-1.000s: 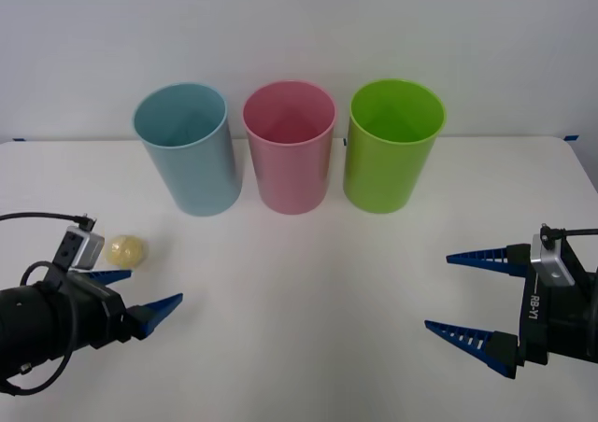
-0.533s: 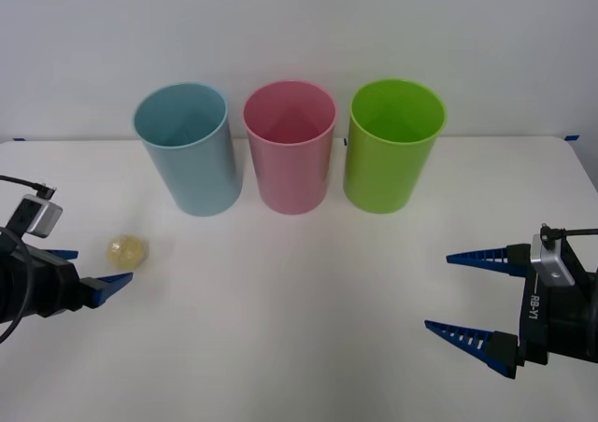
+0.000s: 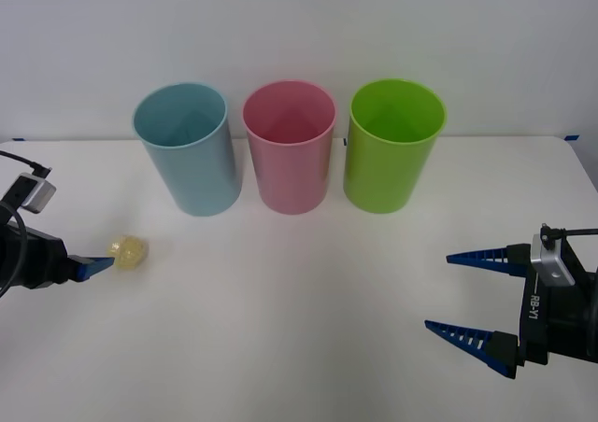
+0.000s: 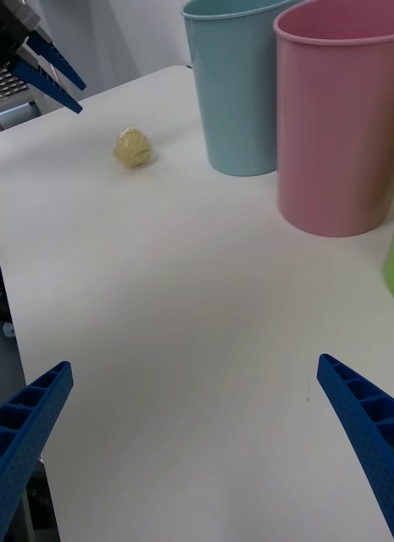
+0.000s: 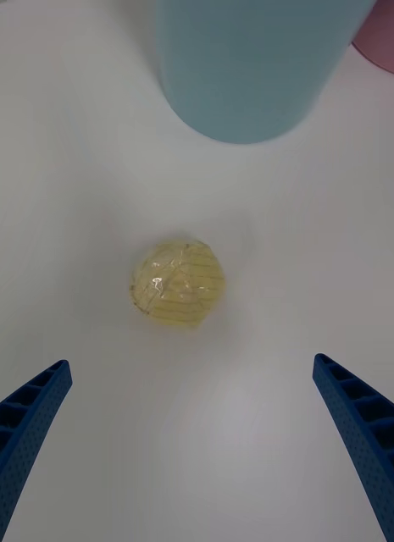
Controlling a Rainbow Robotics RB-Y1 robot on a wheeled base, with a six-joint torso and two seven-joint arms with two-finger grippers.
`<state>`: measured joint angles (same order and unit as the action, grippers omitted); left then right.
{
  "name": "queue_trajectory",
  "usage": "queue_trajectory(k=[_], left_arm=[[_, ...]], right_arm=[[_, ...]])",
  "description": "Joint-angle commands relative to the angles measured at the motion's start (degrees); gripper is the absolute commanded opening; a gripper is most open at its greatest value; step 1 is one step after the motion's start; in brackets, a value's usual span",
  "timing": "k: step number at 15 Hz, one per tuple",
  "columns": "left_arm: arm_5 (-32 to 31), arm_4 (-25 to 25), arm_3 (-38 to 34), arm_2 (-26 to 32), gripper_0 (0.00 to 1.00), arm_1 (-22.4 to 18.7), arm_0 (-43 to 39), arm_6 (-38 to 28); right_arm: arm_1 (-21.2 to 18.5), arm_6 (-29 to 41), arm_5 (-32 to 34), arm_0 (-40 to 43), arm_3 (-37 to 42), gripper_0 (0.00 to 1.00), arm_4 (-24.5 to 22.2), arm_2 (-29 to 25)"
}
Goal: Put cans in the blue bin and PET bottles in the pink bin and trash in the green bin.
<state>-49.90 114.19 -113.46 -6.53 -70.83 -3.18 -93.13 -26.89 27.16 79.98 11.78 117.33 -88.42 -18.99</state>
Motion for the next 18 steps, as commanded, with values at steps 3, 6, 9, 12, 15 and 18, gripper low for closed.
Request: queue_trajectory(k=[3, 6, 9, 12, 15, 18], left_arm=[[0.0, -1.2, 9.8, -14.2, 0.98, 0.3, 14.7, -2.6], [0.0, -1.3, 17.0, -21.2, 0.97, 2.9, 23.0, -2.6], [0.0, -1.3, 22.3, -25.6, 0.98, 4.0, 27.3, -2.5], [0.0, -2.1, 25.6, -28.5, 0.98, 4.7, 29.6, -2.5], [-0.1, -2.2, 26.5, -28.9, 0.97, 5.3, 29.6, -2.5], [-0.7, -2.4, 27.6, -29.1, 0.95, 6.8, 29.8, -2.4]], right_arm=[[0.0, 0.0, 0.0, 0.0, 0.0, 1.00, 0.0, 0.0], [0.0, 0.0, 0.0, 0.0, 0.0, 1.00, 0.0, 0.0], [0.0, 0.0, 0.0, 0.0, 0.0, 1.00, 0.0, 0.0], [0.0, 0.0, 0.0, 0.0, 0.0, 1.00, 0.0, 0.0], [0.0, 0.0, 0.0, 0.0, 0.0, 1.00, 0.0, 0.0], [0.0, 0.0, 0.0, 0.0, 0.0, 1.00, 0.0, 0.0]])
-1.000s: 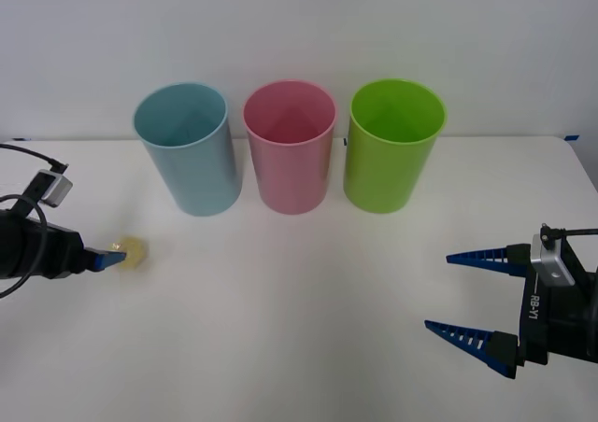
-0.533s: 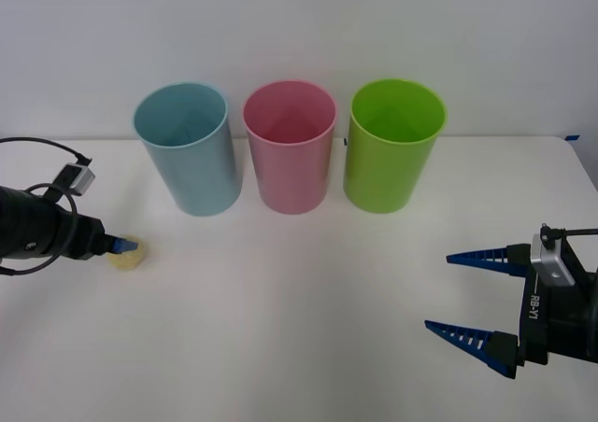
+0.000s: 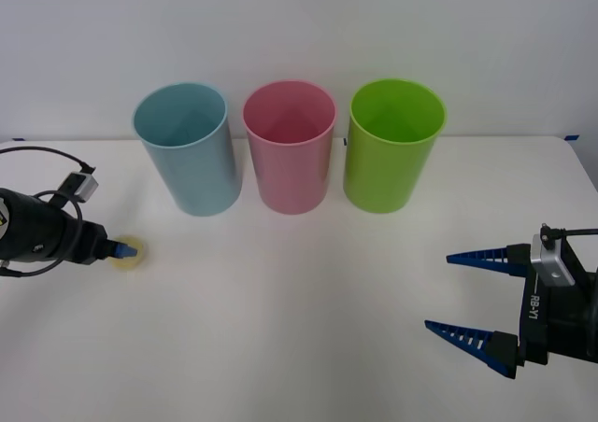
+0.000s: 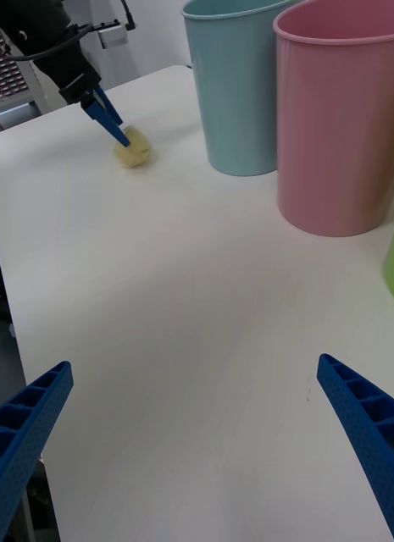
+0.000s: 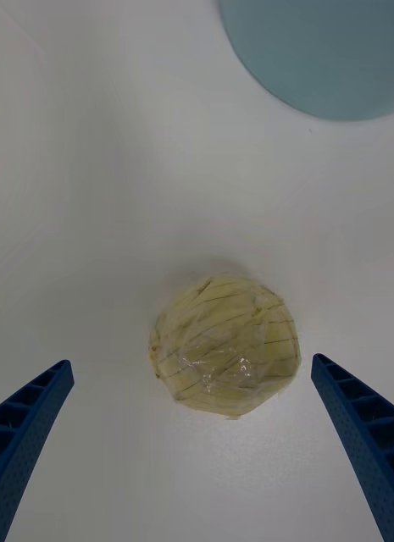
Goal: Put cans in the blue bin and PET bottles in the pink bin and trash in the green bin.
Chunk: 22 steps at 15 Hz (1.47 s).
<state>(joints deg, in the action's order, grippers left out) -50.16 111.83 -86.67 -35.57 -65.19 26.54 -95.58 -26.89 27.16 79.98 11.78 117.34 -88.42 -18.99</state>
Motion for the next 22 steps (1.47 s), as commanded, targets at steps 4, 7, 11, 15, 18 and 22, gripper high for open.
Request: queue_trajectory(k=[4, 7, 11, 15, 18, 22], left_arm=[[-1.9, 0.1, 4.6, 0.0, 0.94, 4.2, 1.8, 0.7], [-1.9, 0.8, 7.7, 0.1, 0.94, 6.4, 2.8, 2.1], [-2.0, 0.6, 9.6, -3.4, 0.93, 7.3, 5.2, 2.1], [-2.0, 0.8, 12.4, -3.4, 0.92, 9.4, 6.7, 2.6], [-2.5, 1.0, 16.3, -3.4, 0.90, 11.6, 8.3, 4.3], [-2.9, 1.1, 16.3, -3.4, 0.80, 11.6, 8.3, 4.5]], right_arm=[[0.0, 0.0, 0.0, 0.0, 0.0, 1.00, 0.0, 0.0], [0.0, 0.0, 0.0, 0.0, 0.0, 1.00, 0.0, 0.0], [0.0, 0.0, 0.0, 0.0, 0.0, 1.00, 0.0, 0.0], [0.0, 0.0, 0.0, 0.0, 0.0, 1.00, 0.0, 0.0], [0.0, 0.0, 0.0, 0.0, 0.0, 1.00, 0.0, 0.0], [0.0, 0.0, 0.0, 0.0, 0.0, 1.00, 0.0, 0.0]])
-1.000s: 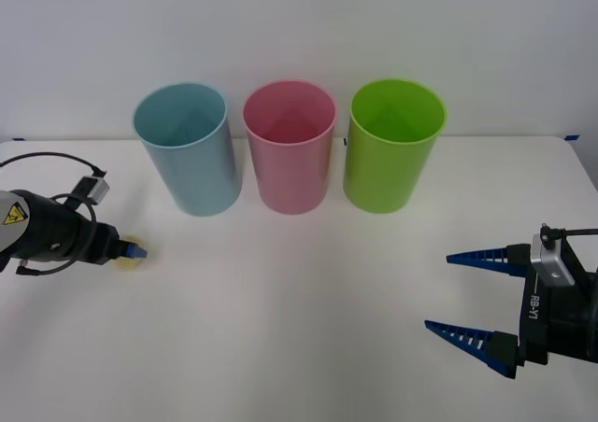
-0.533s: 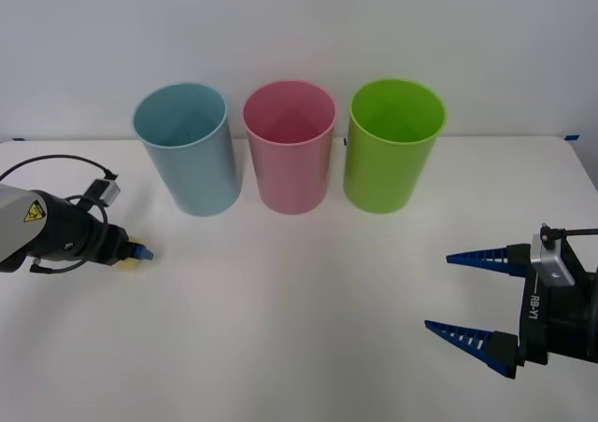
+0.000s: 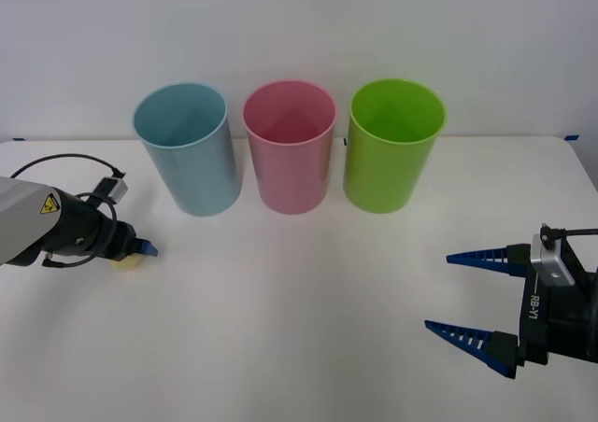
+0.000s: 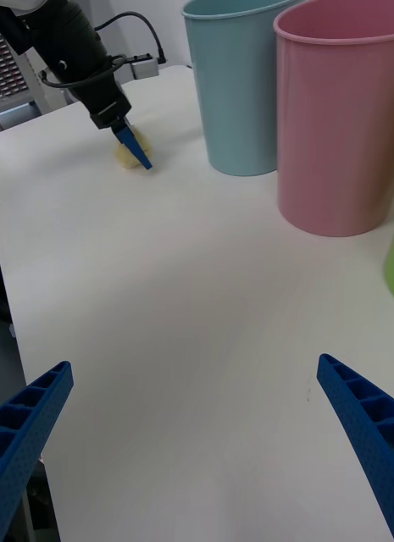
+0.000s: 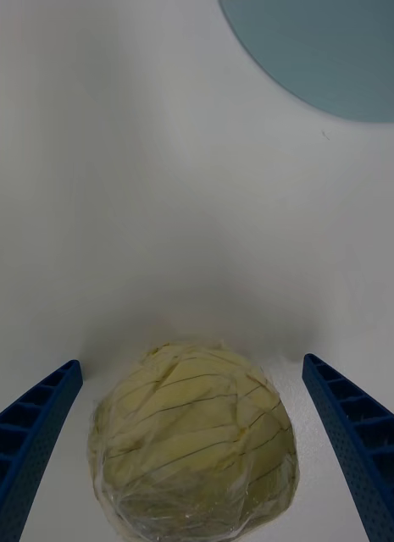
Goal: Put cans in the blue bin and PET bottles in the pink bin and trash in the green bin.
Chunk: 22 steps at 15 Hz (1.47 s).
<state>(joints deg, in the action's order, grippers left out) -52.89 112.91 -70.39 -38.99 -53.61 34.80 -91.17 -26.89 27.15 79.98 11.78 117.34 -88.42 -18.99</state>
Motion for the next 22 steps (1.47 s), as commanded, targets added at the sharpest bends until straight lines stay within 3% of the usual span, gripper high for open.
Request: queue_trajectory(k=[1, 2, 3, 4, 12, 15, 20, 22], left_arm=[[-0.2, 0.0, 0.0, 0.0, 0.70, 0.0, 0.0, 0.2], [-0.2, 0.0, 0.0, 0.0, 0.50, 0.0, 0.0, 0.4], [-0.2, 0.2, 0.0, 0.0, 0.17, 0.0, -0.1, 0.5], [-0.2, 0.3, 0.2, 0.0, 0.00, -0.1, -0.1, 0.5], [0.1, -1.9, 0.6, 0.1, 0.00, -0.4, -0.5, 6.1], [0.2, -9.1, 1.0, 0.9, 0.00, -2.3, -1.3, 14.9], [0.2, -17.6, 0.5, 10.6, 0.00, -2.5, -7.8, 34.4], [-0.5, -18.2, 0.3, 15.5, 0.00, -2.4, -10.8, 40.7]], right_arm=[[0.0, 0.0, 0.0, 0.0, 0.0, 1.00, 0.0, 0.0], [0.0, 0.0, 0.0, 0.0, 0.0, 1.00, 0.0, 0.0], [0.0, 0.0, 0.0, 0.0, 0.0, 1.00, 0.0, 0.0], [0.0, 0.0, 0.0, 0.0, 0.0, 1.00, 0.0, 0.0], [0.0, 0.0, 0.0, 0.0, 0.0, 1.00, 0.0, 0.0], [0.0, 0.0, 0.0, 0.0, 0.0, 1.00, 0.0, 0.0], [0.0, 0.0, 0.0, 0.0, 0.0, 1.00, 0.0, 0.0], [0.0, 0.0, 0.0, 0.0, 0.0, 1.00, 0.0, 0.0]])
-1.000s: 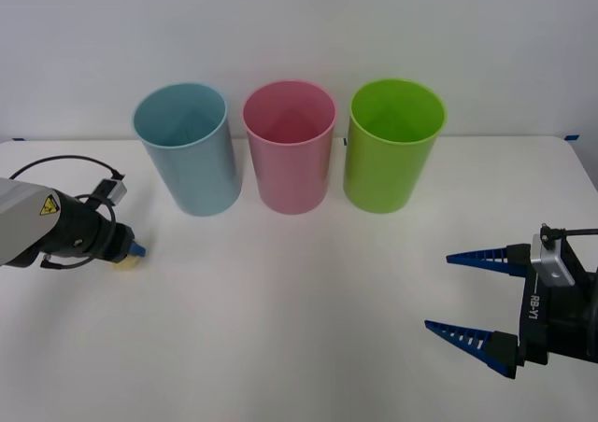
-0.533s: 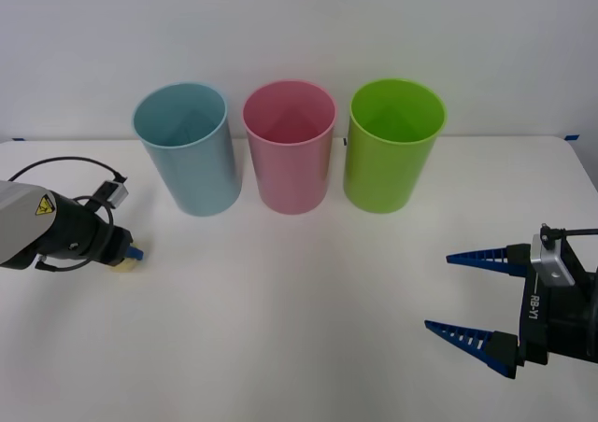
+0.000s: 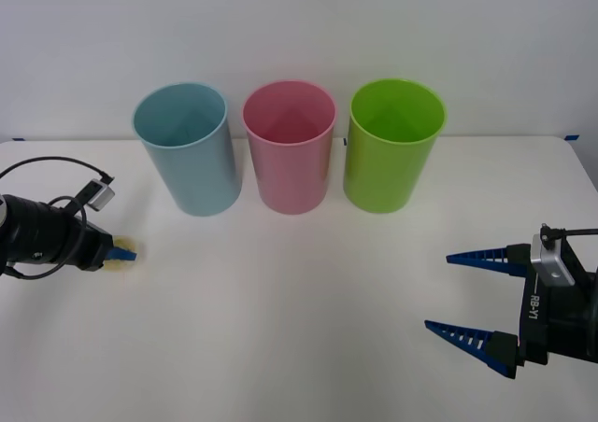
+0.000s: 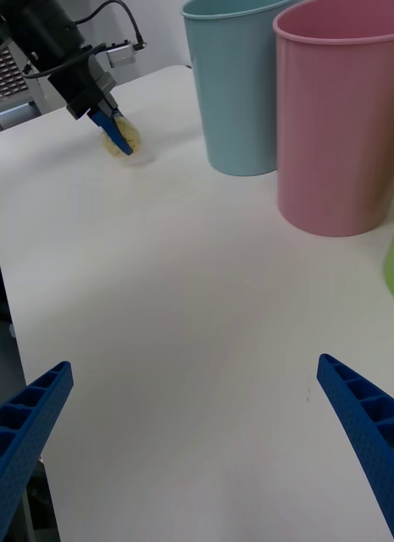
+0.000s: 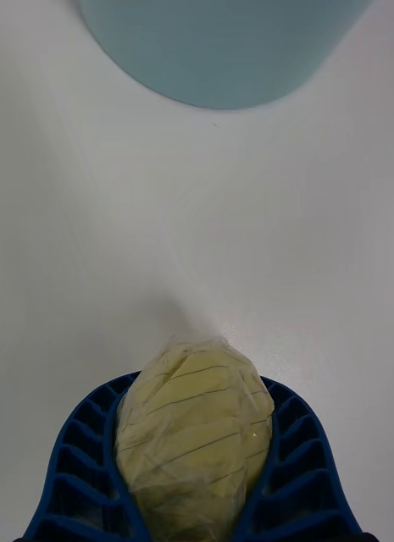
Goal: Put cans in the blue bin and PET bottles in the pink bin and trash in the green bin.
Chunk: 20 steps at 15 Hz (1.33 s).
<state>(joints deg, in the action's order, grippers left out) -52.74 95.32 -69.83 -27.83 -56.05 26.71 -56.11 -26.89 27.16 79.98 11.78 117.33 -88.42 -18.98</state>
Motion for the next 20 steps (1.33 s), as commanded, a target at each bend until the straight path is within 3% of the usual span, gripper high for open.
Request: queue_trajectory(k=[1, 5, 9, 13, 20], left_arm=[[-1.8, -2.1, -1.2, 6.6, 0.00, 0.0, -4.4, 8.4], [-6.3, -6.3, -6.9, 15.5, 0.00, 0.0, -12.6, 17.2], [-8.7, -12.9, -11.3, 19.8, 0.00, 0.1, -17.3, 23.9], [-12.6, -22.4, -12.2, 23.1, 0.00, 1.1, -19.4, 34.6], [-11.1, -43.1, -16.0, 23.7, 0.00, 2.6, -18.3, 43.4]], right_arm=[[0.0, 0.0, 0.0, 0.0, 0.0, 1.00, 0.0, 0.0], [0.0, 0.0, 0.0, 0.0, 0.0, 1.00, 0.0, 0.0], [0.0, 0.0, 0.0, 0.0, 0.0, 1.00, 0.0, 0.0], [0.0, 0.0, 0.0, 0.0, 0.0, 1.00, 0.0, 0.0], [0.0, 0.0, 0.0, 0.0, 0.0, 1.00, 0.0, 0.0]])
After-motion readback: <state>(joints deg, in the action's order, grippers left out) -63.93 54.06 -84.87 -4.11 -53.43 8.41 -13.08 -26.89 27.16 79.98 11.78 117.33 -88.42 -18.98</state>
